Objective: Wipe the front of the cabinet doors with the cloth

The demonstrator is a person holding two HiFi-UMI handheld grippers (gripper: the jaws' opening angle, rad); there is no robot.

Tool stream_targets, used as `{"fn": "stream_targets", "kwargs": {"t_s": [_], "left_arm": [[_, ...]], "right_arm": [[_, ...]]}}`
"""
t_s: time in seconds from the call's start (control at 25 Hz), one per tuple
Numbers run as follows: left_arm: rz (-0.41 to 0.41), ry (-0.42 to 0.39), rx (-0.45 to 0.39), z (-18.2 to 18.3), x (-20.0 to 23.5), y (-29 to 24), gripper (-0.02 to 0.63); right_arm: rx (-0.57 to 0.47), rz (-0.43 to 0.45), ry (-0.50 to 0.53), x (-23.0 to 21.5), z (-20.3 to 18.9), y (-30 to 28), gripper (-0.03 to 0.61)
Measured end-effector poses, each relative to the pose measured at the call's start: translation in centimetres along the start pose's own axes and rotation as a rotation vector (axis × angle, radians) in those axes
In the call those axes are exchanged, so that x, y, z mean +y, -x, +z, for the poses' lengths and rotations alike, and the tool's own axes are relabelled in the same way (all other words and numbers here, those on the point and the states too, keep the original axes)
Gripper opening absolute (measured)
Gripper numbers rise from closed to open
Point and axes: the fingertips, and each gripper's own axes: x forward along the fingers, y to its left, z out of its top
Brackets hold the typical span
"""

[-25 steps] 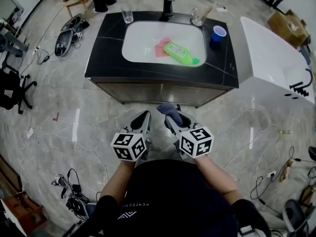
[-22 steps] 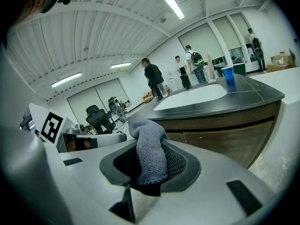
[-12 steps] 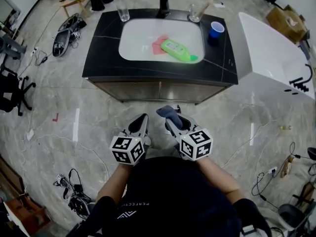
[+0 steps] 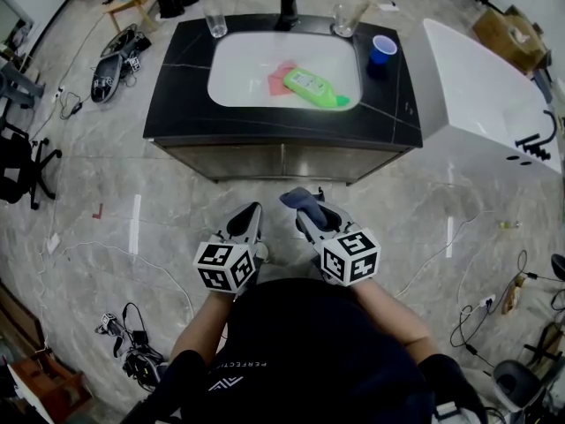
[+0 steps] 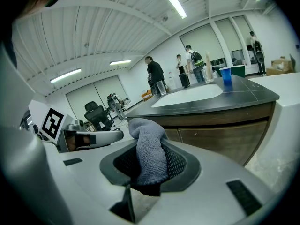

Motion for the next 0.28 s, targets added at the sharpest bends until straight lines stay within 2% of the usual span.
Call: {"fn": "stream_targets", "kwargs": {"t_s": [0.28], "left_arm": [[0.016,0.011,-0.013,0.11,-0.26,0.04,0.011]], "right_arm": [[0.008,-0.002,-0.005,-0.34,-0.35,0.53,0.12]]}}
